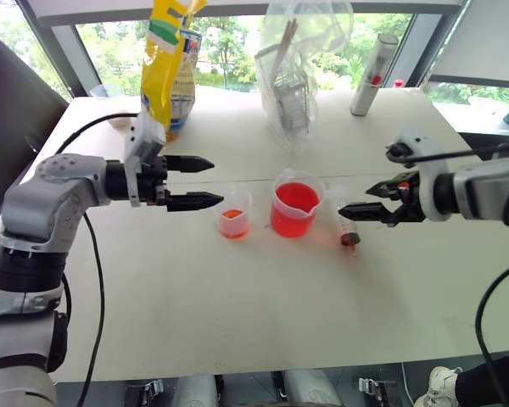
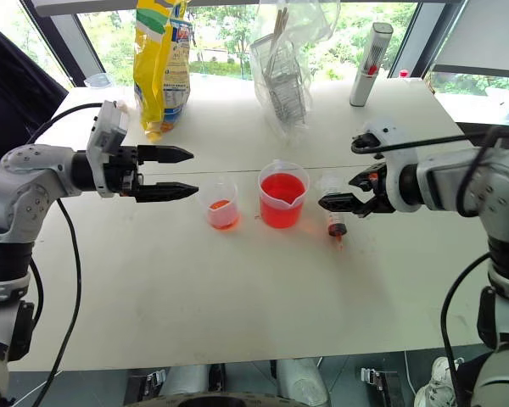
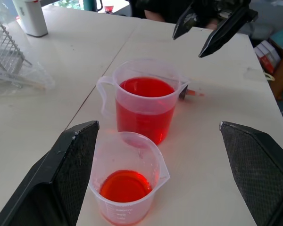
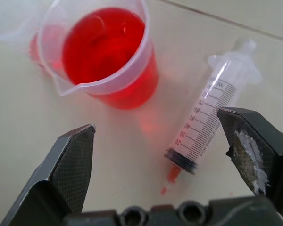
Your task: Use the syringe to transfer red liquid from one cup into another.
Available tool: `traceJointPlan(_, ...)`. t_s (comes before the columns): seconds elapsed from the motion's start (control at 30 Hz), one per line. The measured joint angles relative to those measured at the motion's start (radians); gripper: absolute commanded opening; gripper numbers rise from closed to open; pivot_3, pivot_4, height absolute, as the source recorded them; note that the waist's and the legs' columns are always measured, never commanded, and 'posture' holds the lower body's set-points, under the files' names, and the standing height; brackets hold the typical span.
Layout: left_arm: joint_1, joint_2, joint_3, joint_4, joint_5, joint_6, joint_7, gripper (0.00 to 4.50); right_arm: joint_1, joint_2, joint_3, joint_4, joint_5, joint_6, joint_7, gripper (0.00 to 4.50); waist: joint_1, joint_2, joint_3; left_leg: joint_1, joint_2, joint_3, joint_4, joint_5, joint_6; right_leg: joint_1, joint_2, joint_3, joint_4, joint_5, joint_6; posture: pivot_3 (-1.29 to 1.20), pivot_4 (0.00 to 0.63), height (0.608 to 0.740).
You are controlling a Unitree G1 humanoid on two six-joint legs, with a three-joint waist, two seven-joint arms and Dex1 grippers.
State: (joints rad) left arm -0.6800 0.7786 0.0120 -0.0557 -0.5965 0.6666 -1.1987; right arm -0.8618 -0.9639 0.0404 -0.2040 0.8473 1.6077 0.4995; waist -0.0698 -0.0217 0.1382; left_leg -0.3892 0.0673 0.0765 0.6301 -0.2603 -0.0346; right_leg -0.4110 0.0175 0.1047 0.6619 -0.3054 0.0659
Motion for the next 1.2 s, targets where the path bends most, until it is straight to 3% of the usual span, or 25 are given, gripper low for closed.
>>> traceJointPlan(0.37,0.038,-0.019,0.005,-0.029,0.008,-0.024,0.030,4.24,-0.252,0.201,0.299,0.618,-0.215,-0.014,-0.020,4.47,0.001,0.000,0.000,-0.002,0.000,0.001,0.000,0.000,0.000,-0.002,0.000,0.000,0.000,0.000,0.000,0.00,0.150,0.739)
traceJointPlan(0.77,0.088,-0.015,0.040,-0.087,-0.008,-0.014,0.100,4.24,-0.306,0.307,0.467,0.883,-0.461,-0.203,0.176,4.47,-0.001,0.000,0.000,0.000,0.000,0.000,0.001,0.000,0.000,-0.001,0.001,-0.001,0.001,0.000,0.000,0.00,0.150,0.739)
traceJointPlan(0.87,0.088,-0.014,0.051,-0.104,-0.022,-0.003,0.114,4.24,-0.315,0.328,0.496,0.919,-0.521,-0.245,0.222,3.66,-0.002,-0.002,-0.001,0.002,0.000,0.000,0.001,0.000,0.000,0.002,0.001,-0.001,0.001,0.000,0.000,0.00,0.150,0.739)
traceJointPlan(1.0,0.088,-0.014,0.051,-0.108,-0.025,0.004,0.120,4.24,-0.316,0.337,0.509,0.947,-0.592,-0.288,0.258,1.68,-0.002,-0.002,-0.001,0.002,0.000,0.000,0.001,0.000,0.000,0.002,0.001,-0.002,0.001,0.000,0.000,0.00,0.150,0.739)
traceJointPlan(1.03,0.087,-0.014,0.051,-0.108,-0.025,0.004,0.120,4.24,-0.317,0.337,0.509,0.948,-0.602,-0.290,0.274,1.40,-0.003,-0.002,-0.001,0.003,0.000,0.000,0.001,0.000,0.000,0.002,0.002,-0.002,0.001,0.000,0.000,0.00,0.150,0.739)
traceJointPlan(1.2,0.059,-0.017,0.041,-0.091,-0.024,0.003,0.111,4.24,-0.287,0.312,0.493,0.878,-0.626,-0.255,0.297,1.39,0.001,-0.002,-0.001,0.001,0.000,0.000,0.000,0.000,0.000,0.001,0.002,-0.002,0.002,0.000,0.000,0.00,0.150,0.739)
